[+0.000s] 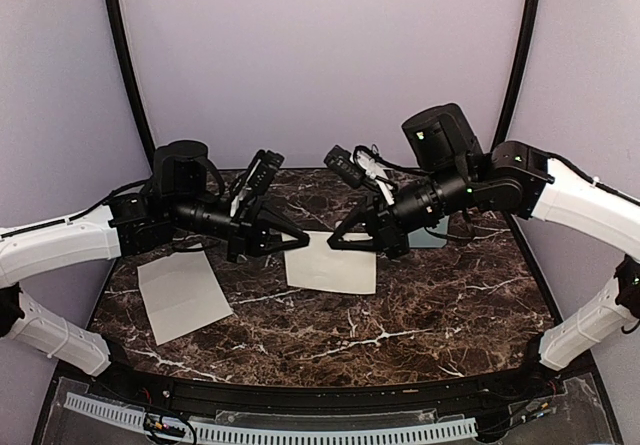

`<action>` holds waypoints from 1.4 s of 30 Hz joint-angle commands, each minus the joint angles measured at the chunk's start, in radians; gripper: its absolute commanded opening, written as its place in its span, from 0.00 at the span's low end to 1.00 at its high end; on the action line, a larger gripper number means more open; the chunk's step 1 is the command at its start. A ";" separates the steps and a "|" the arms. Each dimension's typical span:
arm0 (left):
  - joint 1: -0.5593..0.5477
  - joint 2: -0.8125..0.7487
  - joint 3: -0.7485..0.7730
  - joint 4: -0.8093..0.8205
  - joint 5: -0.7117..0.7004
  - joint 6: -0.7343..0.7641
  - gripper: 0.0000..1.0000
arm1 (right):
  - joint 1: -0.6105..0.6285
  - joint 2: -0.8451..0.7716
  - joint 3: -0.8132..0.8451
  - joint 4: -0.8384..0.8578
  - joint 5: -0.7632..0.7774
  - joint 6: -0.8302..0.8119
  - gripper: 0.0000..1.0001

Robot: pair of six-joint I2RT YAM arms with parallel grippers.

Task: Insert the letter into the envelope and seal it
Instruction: Fold the letter.

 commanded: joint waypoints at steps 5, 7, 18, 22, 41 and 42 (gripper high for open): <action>-0.001 -0.020 0.009 0.042 0.018 -0.017 0.00 | 0.006 -0.103 -0.099 0.167 0.100 0.040 0.35; -0.002 -0.028 -0.003 0.065 0.019 -0.030 0.00 | 0.001 -0.150 -0.153 0.236 0.118 0.062 0.41; -0.001 -0.028 -0.007 0.074 0.029 -0.038 0.00 | -0.032 -0.242 -0.272 0.370 0.092 0.121 0.18; -0.002 -0.032 -0.008 0.075 0.027 -0.038 0.00 | -0.035 -0.230 -0.269 0.354 0.084 0.120 0.17; -0.001 -0.005 0.003 0.073 0.064 -0.052 0.18 | -0.037 -0.203 -0.259 0.332 0.073 0.121 0.00; -0.002 -0.007 0.003 0.073 0.061 -0.052 0.16 | -0.038 -0.206 -0.258 0.331 0.079 0.119 0.00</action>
